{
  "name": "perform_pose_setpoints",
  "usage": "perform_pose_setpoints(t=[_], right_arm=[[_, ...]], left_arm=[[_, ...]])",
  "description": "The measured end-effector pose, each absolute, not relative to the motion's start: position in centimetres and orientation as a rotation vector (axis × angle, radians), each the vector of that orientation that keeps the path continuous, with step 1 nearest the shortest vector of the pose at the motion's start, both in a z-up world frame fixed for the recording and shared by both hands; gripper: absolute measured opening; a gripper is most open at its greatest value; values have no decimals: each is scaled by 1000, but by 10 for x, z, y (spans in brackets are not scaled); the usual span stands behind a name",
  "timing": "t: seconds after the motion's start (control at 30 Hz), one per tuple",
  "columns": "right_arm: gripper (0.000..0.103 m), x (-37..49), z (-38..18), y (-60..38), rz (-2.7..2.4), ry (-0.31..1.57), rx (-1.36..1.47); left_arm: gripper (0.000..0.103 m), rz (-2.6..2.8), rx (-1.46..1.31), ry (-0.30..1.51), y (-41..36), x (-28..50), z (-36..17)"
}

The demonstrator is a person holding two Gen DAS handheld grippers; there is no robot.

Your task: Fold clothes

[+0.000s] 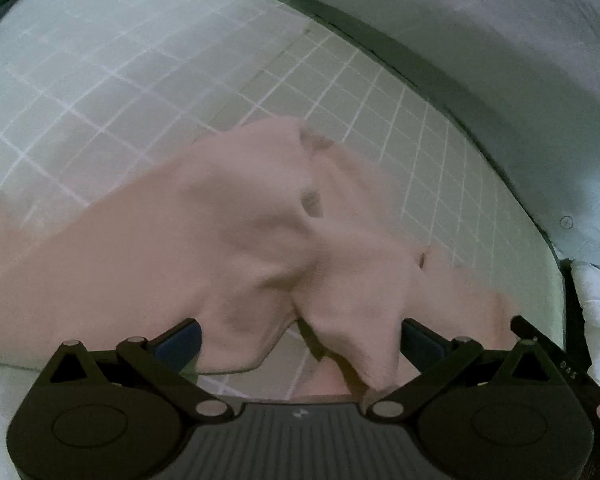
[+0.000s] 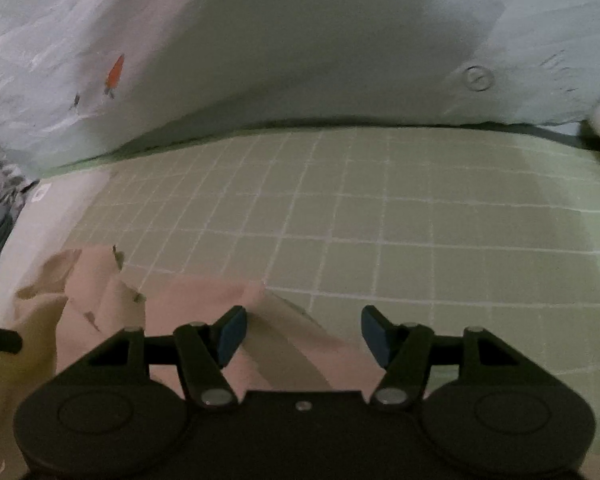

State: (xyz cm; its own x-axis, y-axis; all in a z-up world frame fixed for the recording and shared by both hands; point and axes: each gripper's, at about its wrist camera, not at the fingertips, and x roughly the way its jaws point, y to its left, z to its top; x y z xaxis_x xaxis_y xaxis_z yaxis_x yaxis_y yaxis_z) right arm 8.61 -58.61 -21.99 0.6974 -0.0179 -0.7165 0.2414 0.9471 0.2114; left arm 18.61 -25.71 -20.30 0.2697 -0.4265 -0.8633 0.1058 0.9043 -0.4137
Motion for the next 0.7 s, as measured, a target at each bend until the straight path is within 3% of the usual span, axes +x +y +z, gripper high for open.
perform_pose_setpoints(t=[0.33, 0.37, 0.43, 0.47, 0.5, 0.7], right_arm=[[66, 100, -228, -571, -39, 839, 261], [60, 102, -228, -570, -38, 841, 247], [37, 105, -227, -569, -48, 852, 185], [16, 110, -226, -569, -38, 863, 155], [6, 113, -225, -570, -8, 871, 152], [5, 132, -196, -582, -87, 744, -45]], left_arm=[[103, -303, -266, 1255, -272, 192, -203], [103, -302, -264, 1254, -272, 192, -204], [103, -303, -260, 1252, -272, 192, -204], [103, -303, -258, 1250, -272, 192, -205], [103, -304, -256, 1249, -272, 192, -205], [103, -314, -272, 1241, -268, 191, -206]])
